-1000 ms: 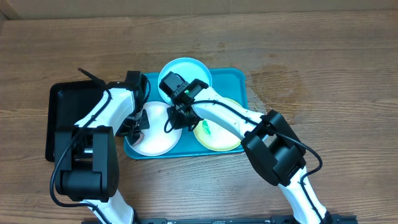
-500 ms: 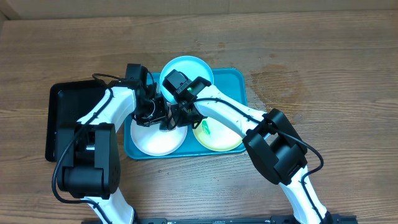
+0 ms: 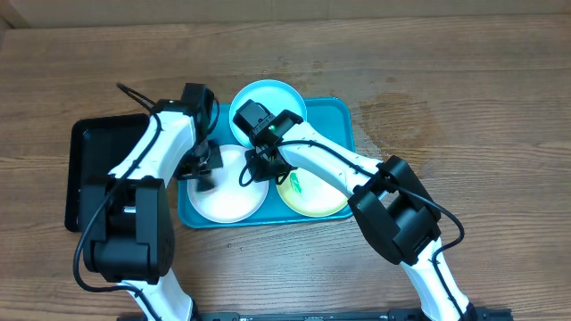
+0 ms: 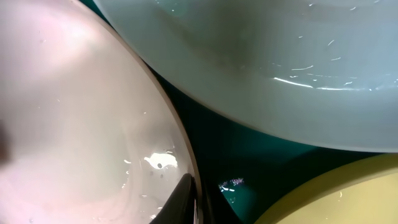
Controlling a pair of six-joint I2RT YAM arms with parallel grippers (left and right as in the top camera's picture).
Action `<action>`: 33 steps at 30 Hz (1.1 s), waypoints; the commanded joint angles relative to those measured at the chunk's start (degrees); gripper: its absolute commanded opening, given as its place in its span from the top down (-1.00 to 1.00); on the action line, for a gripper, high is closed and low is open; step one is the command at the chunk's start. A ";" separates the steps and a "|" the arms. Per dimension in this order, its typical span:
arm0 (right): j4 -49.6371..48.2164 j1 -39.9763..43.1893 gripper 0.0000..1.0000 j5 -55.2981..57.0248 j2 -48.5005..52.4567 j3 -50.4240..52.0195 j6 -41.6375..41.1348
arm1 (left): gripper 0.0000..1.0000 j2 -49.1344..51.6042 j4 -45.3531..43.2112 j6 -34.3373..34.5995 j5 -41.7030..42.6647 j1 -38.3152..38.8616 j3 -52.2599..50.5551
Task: Clean dirty plates on tray and stack at the side
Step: 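Scrub the pink plate with the sponge while the right gripper holds it, then lift the pink plate with the right gripper and move it right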
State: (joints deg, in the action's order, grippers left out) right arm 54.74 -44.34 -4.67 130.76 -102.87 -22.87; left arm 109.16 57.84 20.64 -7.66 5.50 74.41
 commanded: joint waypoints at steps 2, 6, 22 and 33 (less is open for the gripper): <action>0.44 0.70 0.87 3.10 0.94 0.26 0.11 | 0.92 0.24 -3.30 -6.56 27.74 1.27 -3.91; 0.42 0.70 0.87 3.10 0.94 0.26 0.13 | 0.92 0.24 -3.21 -7.17 22.60 3.45 -9.35; 2.93 -0.20 0.93 3.41 -0.87 -3.50 0.57 | 0.92 -0.22 8.59 8.68 -16.09 2.95 7.28; 14.58 -3.63 0.93 25.24 -5.40 -17.94 0.81 | 0.92 -5.79 9.86 7.58 9.99 -10.08 21.88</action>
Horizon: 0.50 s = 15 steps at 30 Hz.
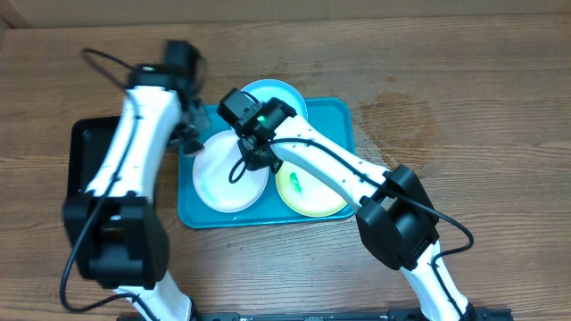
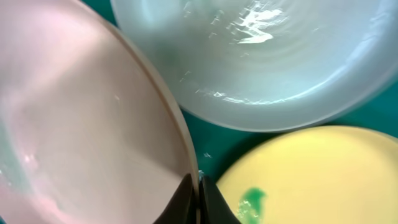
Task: Clean dirty plates on tray and stack at the side
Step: 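Lift the pink plate with the right gripper and move it right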
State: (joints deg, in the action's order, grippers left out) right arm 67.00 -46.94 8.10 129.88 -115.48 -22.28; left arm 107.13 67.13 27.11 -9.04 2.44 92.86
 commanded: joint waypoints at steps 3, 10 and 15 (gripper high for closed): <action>7.76 -2.19 0.93 24.52 -4.52 -10.38 0.52 | 0.92 -4.94 2.71 -0.85 14.40 -15.93 3.74; 8.59 -6.95 0.93 45.18 -4.52 -12.76 14.97 | 0.91 -4.28 5.22 -7.50 14.45 -29.88 2.43; 5.90 -11.91 0.93 59.71 -4.52 -12.76 19.61 | 0.91 -4.28 3.50 -7.43 13.79 -33.00 1.68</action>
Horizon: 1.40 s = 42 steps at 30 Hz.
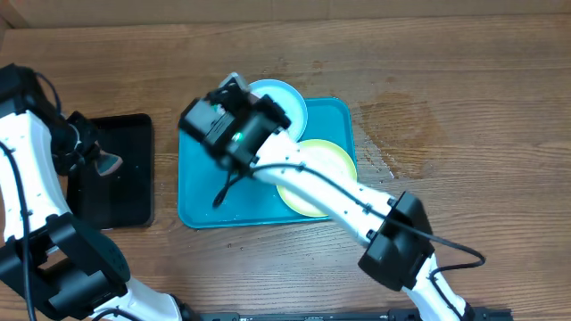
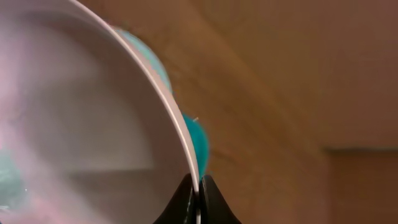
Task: Clean dirty plates on tray and stack at the side
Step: 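Lift the pink plate with the right gripper and move it right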
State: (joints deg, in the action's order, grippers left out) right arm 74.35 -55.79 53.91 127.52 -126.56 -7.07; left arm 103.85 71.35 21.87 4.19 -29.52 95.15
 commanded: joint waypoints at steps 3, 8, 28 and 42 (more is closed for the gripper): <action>-3.43 -6.05 0.93 19.74 -2.16 -1.68 6.16 | 0.92 -1.01 -0.85 -2.19 -1.09 -1.66 -0.61; -7.02 -9.27 0.93 24.50 -2.16 -1.68 10.60 | 0.91 -1.01 -0.72 -2.19 -1.66 -1.75 -0.61; 2.45 -1.36 0.93 0.28 -4.68 -1.86 -1.22 | 0.92 -1.01 -0.50 -2.19 -0.90 -1.68 -0.61; 11.08 34.71 0.92 -55.10 -5.05 -1.73 -2.12 | 0.91 -1.01 -0.22 -2.19 0.39 -1.68 -0.61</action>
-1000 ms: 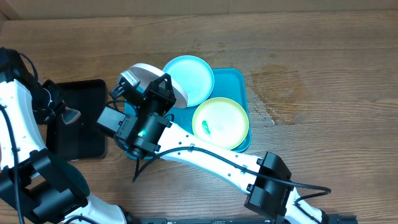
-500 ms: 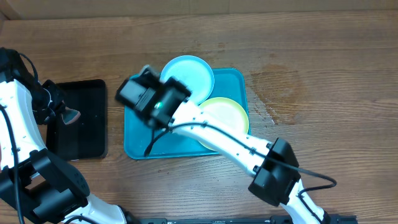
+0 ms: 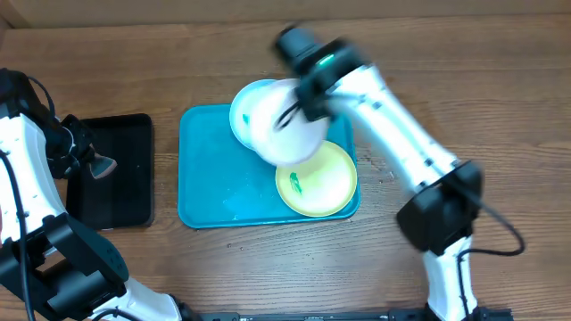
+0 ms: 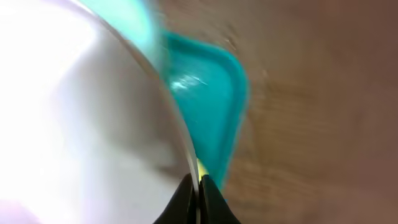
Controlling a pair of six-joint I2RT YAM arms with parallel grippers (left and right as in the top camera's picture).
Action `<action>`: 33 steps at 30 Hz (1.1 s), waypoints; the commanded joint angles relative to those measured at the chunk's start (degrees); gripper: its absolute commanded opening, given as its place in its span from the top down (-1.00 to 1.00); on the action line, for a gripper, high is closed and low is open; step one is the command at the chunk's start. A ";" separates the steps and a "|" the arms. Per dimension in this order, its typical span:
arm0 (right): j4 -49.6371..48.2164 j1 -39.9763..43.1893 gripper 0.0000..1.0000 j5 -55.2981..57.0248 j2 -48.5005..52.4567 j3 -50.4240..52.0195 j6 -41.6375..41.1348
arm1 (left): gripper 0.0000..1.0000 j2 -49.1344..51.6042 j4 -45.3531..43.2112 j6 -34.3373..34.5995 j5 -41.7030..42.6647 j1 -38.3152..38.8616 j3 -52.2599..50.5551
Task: Clean dirty plates on tray and stack at the side
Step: 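Lift the pink plate with the right gripper and move it right, then set the pink plate on the table right of the tray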
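My right gripper (image 4: 199, 186) is shut on the rim of a white plate (image 3: 284, 134), which hangs tilted and blurred above the teal tray (image 3: 214, 178). The same white plate (image 4: 81, 118) fills the left of the right wrist view. A light blue plate (image 3: 243, 100) peeks out behind it at the tray's back. A yellow plate (image 3: 326, 178) with a green smear (image 3: 294, 185) lies at the tray's front right. My left gripper (image 3: 94, 163) hovers at the black tray, far left; its jaws are too small to read.
A black tray (image 3: 120, 187) lies left of the teal tray. Bare wooden table (image 3: 464, 107) stretches to the right of the teal tray, with a faint damp stain on it. A cardboard wall runs along the table's back edge.
My right gripper has moved to the right with the white plate, from over the tray's back left to over its middle. The left arm has stayed by the black tray.
The white plate first lay on the tray's left, with my left gripper over it and my right at its rim. Then my right gripper was shut on the rim and the left arm had drawn back. The plate was then raised, and now hangs further right.
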State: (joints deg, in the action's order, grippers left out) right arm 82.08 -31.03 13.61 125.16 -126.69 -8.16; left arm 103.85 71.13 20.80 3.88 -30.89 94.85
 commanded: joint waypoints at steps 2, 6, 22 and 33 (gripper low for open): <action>6.75 18.03 0.92 -15.74 -2.67 -0.87 -0.83 | 0.92 -1.01 -0.04 -1.11 0.83 -0.31 -0.31; 8.46 27.87 0.92 -15.89 -2.67 2.80 -0.59 | 0.92 -1.01 -0.26 -1.11 2.14 -0.22 -0.31; -4.48 41.05 0.66 -15.89 -2.64 23.54 0.87 | 0.92 -1.01 -0.70 -1.11 2.19 -0.22 -0.31; 2.27 38.71 -1.00 -36.04 -2.82 4.13 4.72 | 0.91 -1.01 -1.11 -1.14 3.91 -0.20 -0.31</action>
State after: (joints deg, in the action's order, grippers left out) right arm 86.96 9.89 -7.22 124.62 -116.53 -7.40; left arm 103.85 70.26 20.80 6.07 -30.89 94.85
